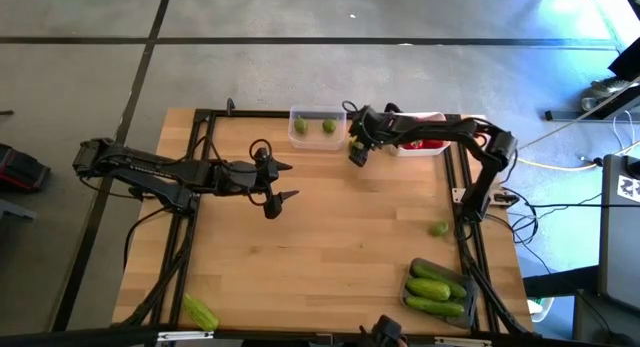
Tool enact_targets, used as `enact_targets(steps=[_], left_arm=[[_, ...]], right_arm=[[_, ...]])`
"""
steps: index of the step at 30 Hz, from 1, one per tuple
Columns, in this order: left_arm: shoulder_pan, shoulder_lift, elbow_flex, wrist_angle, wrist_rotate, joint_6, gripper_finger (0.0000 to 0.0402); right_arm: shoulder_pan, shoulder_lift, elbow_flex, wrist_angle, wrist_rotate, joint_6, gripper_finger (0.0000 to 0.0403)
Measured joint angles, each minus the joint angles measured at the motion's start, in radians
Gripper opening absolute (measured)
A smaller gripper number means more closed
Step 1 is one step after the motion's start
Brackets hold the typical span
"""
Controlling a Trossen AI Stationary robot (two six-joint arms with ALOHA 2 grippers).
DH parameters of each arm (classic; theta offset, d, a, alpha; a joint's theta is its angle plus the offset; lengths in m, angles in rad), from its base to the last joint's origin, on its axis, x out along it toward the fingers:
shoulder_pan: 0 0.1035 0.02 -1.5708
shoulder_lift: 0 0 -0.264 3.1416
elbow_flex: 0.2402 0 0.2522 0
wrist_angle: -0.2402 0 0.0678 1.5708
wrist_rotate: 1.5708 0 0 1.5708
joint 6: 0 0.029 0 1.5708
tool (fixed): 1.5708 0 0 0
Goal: Sort produce into baskets
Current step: Put the green lime into the transparent bin
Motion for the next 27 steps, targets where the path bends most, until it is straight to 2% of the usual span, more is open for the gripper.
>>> enact_targets(steps=[7,12,23,27], left_arm=[[0.0,0.0,0.0,0.0,0.0,0.0,0.0347],[0.0,0.0,0.0,0.001,0.0,0.001,0.0347],[0.0,0.0,0.0,0.001,0.0,0.001,0.0347],[0.0,0.0,0.0,0.002,0.0,0.003,0.0347]], right_arm=[[0.0,0.039,0.0,0.006,0.064,-0.002,0.0289],[0.0,0.049,0.0,0.008,0.069,-0.003,0.0256],[0.0,0.04,0.0,0.004,0.078,-0.065,0.0119],[0.0,0.001,0.022,-0.046,0.078,-0.08,0.0089]])
